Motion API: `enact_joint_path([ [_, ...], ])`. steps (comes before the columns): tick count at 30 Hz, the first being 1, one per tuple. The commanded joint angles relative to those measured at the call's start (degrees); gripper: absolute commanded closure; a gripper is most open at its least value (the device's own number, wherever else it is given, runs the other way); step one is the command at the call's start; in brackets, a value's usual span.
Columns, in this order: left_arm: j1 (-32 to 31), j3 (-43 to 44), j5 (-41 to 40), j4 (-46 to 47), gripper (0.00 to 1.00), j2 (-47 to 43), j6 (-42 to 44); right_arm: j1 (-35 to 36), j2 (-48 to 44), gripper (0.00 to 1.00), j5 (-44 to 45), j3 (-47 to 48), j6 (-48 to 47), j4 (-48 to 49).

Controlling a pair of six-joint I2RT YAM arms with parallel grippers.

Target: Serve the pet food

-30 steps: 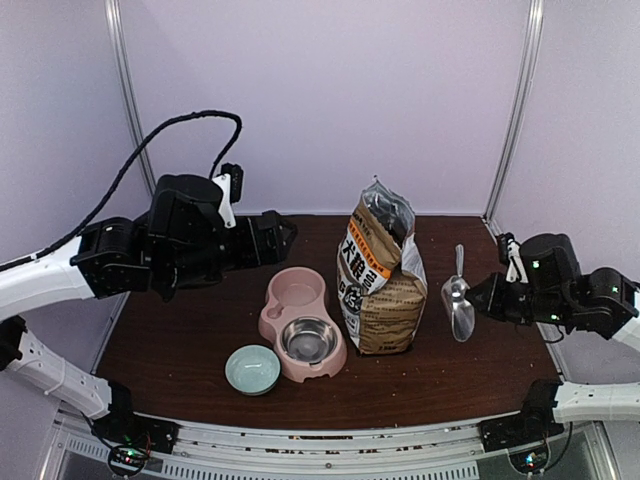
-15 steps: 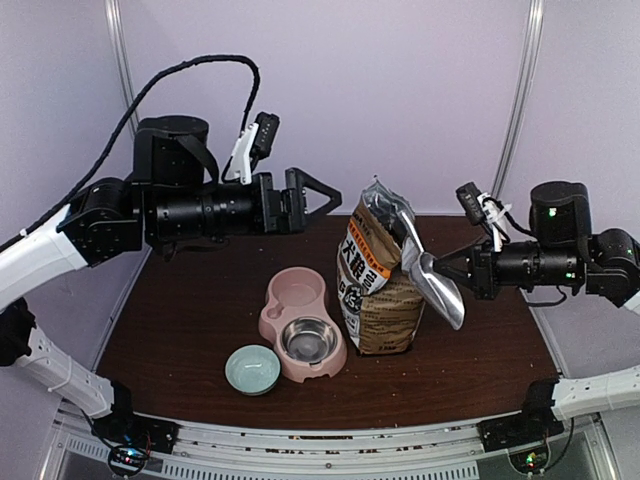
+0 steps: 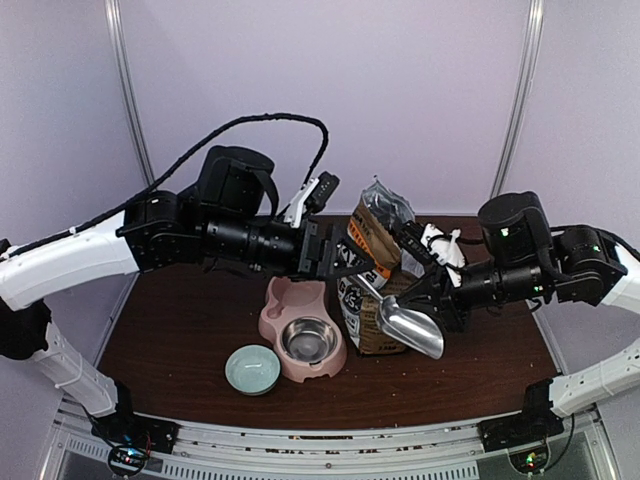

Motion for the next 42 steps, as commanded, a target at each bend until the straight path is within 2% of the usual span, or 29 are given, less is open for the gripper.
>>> enact_joint_path([
  [1,0.7,-2.0,4.8,3.6,0.31,0.3,-3.4,1.4,0.8,1.0,3.5,2.5,-2.8,1.9],
  [5,0.7,-3.2,5.4,3.8,0.37,-0.1,-4.5,1.9,1.3,1.0,4.4,2.7,-3.7,2.2],
  [8,0.7,-4.3,6.5,5.2,0.47,0.1,-5.6,2.4,1.6,1.0,4.8,2.6,-4.3,2.7],
  [11,0.7,-5.6,8.3,8.0,0.49,0.4,-7.3,2.8,1.7,1.0,4.9,2.4,-4.8,3.3],
  [17,0.7,-6.0,9.4,9.4,0.62,1.0,-8.4,3.6,2.6,1.0,5.7,2.2,-5.9,3.6],
  [22,0.7,-6.5,10.2,10.2,0.69,1.1,-9.0,3.8,3.1,1.0,6.6,2.2,-6.2,3.7],
  [25,0.7,-6.8,10.9,10.2,0.7,1.1,-9.4,3.8,3.0,1.0,7.5,2.1,-6.4,4.1],
  [31,0.7,-6.9,10.8,7.7,0.67,1.2,-9.3,3.8,2.4,1.0,7.7,1.5,-6.2,5.0],
  [34,0.7,-7.0,10.7,7.7,0.72,1.1,-9.3,3.9,2.6,1.0,7.5,1.5,-6.2,5.0],
  [37,0.7,-6.9,10.7,7.8,0.82,1.2,-9.4,3.9,2.6,1.0,6.8,1.6,-6.3,5.0],
  [42,0.7,-7.4,10.6,8.2,0.83,1.3,-9.6,3.9,2.7,1.0,6.0,1.7,-6.8,4.6],
])
